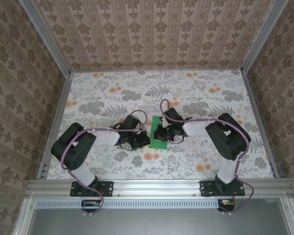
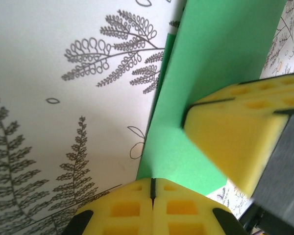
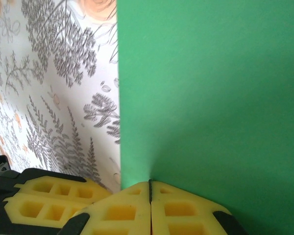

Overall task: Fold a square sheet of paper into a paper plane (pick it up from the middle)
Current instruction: Third fold the triangle at the center of the table.

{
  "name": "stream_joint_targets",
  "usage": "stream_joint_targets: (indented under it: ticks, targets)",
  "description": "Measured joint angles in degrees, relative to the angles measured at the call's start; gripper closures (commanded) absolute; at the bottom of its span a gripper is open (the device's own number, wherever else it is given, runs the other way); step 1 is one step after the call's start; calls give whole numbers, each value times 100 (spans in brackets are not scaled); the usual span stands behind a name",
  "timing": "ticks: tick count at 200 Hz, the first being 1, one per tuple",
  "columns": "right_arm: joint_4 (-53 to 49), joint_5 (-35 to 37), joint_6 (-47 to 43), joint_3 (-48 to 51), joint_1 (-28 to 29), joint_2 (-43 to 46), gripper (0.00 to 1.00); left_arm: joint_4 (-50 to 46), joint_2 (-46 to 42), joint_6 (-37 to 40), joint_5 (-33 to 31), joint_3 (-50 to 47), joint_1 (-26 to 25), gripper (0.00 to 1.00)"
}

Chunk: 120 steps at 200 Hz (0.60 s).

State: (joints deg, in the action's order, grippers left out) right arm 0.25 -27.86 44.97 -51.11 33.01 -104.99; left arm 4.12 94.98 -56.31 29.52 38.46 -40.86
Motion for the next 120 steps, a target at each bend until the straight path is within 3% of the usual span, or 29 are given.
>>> stream_joint_targets:
  ticks: [33,58,85,120]
  targets:
    - [-4,-83,-197,50,-643,42,89,-7,-11,0,-17,-2,0,100]
    - [-282,284,-332,50,-977,247,78,-66,-37,-2,-42,-2,0,100]
    - [-573,503,-306,94,-986,728,63,-131,-59,-2,-44,0,0,100]
    - [-776,503,-9,568,-785,1471,56,-151,-59,-7,-66,9,0,100]
